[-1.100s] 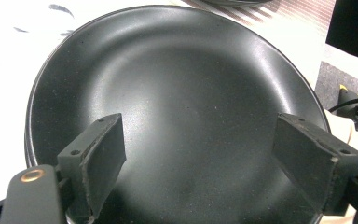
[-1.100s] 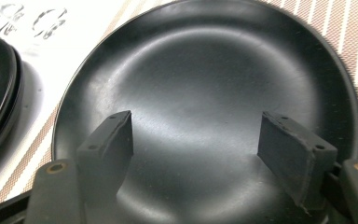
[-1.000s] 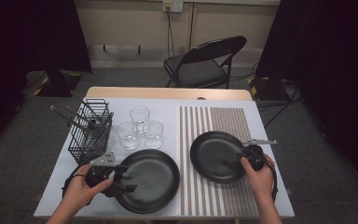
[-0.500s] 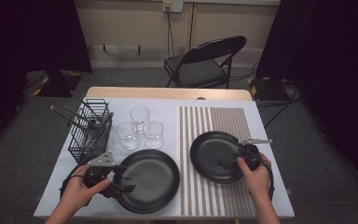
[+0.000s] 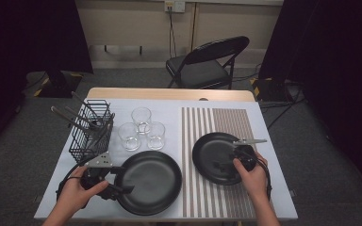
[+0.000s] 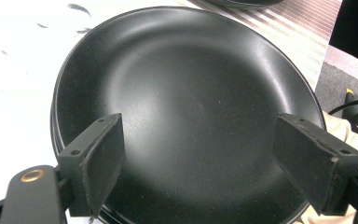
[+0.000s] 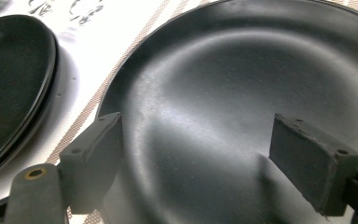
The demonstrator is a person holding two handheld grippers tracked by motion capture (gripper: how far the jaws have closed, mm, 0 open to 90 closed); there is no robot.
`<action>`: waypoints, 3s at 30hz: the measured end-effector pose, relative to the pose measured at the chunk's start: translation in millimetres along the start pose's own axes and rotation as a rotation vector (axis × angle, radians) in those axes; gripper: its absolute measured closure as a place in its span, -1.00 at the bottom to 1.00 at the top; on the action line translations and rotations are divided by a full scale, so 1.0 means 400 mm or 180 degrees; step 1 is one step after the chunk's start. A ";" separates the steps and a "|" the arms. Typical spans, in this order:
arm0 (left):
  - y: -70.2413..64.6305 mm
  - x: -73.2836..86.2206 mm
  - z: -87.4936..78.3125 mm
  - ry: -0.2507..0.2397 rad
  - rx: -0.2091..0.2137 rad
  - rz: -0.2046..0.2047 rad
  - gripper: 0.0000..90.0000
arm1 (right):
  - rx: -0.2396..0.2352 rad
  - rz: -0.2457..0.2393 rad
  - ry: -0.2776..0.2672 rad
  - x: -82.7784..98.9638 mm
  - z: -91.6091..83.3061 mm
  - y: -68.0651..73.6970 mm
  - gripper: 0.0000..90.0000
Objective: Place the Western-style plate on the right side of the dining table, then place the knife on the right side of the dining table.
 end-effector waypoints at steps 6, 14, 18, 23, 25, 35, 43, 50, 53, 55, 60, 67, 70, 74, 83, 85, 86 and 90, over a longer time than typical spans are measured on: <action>0.001 -0.007 -0.011 -0.0014 -0.0026 -0.0018 -0.62 | 0.0023 -0.0038 0.0034 0.000 0.007 0.000 -0.61; 0.002 -0.011 -0.021 0.0005 -0.0028 -0.0036 -0.62 | 0.0007 -0.0075 0.0060 -0.004 0.010 0.003 -0.61; 0.004 -0.011 -0.028 -0.0005 -0.0061 -0.0054 -0.62 | -0.0004 -0.0080 0.0072 -0.004 0.011 0.003 -0.60; 0.002 -0.010 -0.035 0.0006 -0.0061 -0.0065 -0.62 | 0.0013 -0.0090 0.0059 -0.010 0.011 0.001 -0.60; 0.002 -0.011 -0.038 -0.0004 -0.0066 -0.0093 -0.62 | 0.0037 -0.0116 0.0066 -0.010 0.013 -0.002 -0.60; 0.014 -0.013 -0.057 -0.0024 -0.0151 -0.0142 -0.63 | 0.0075 -0.0140 0.0087 -0.010 0.020 -0.015 -0.58; 0.019 -0.021 -0.073 0.0034 -0.0176 -0.0111 -0.60 | 0.0091 -0.0123 0.0065 -0.007 0.010 -0.024 -0.58; 0.023 -0.031 -0.088 -0.0023 -0.0144 -0.0145 -0.59 | 0.0098 -0.0114 0.0061 -0.005 0.008 -0.032 -0.57; 0.027 -0.036 -0.101 -0.0031 -0.0138 -0.0156 -0.58 | 0.0095 -0.0125 0.0051 -0.009 0.005 -0.027 -0.57; 0.030 -0.040 -0.110 -0.0030 -0.0147 -0.0144 -0.58 | 0.0085 -0.0134 0.0051 -0.011 0.006 -0.023 -0.57; 0.037 -0.042 -0.128 -0.0004 -0.0167 -0.0181 -0.58 | 0.0085 -0.0138 0.0077 -0.009 0.011 -0.020 -0.57; 0.042 -0.046 -0.137 0.0024 -0.0197 -0.0187 -0.57 | 0.0065 -0.0142 0.0074 -0.011 0.013 -0.017 -0.57; 0.046 -0.051 -0.142 0.0040 -0.0211 -0.0174 -0.56 | 0.0056 -0.0148 0.0072 -0.011 0.013 -0.019 -0.57; 0.048 -0.058 -0.147 0.0067 -0.0217 -0.0151 -0.55 | 0.0058 -0.0131 0.0071 -0.012 0.011 -0.022 -0.57; 0.053 -0.082 -0.167 0.0051 -0.0246 -0.0098 -0.53 | 0.0049 -0.0112 0.0092 -0.005 0.013 -0.023 -0.57; 0.056 -0.085 -0.173 0.0062 -0.0259 -0.0089 -0.53 | 0.0054 -0.0119 0.0090 -0.005 0.013 -0.022 -0.57; 0.057 -0.086 -0.175 0.0068 -0.0265 -0.0083 -0.53 | 0.0049 -0.0111 0.0086 -0.006 0.012 -0.021 -0.57; 0.066 -0.088 -0.183 0.0105 -0.0286 -0.0084 -0.53 | 0.0046 -0.0127 0.0063 -0.009 0.010 -0.018 -0.57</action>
Point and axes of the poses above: each handheld gripper's, and its own axes: z roughly forward along the jaws, x roughly out of its underside, y roughly to its left, the point moved 7 cm from there along z, roughly forward along the jaws, and after that the axes turned 15 degrees about z, right-handed, at the moved point
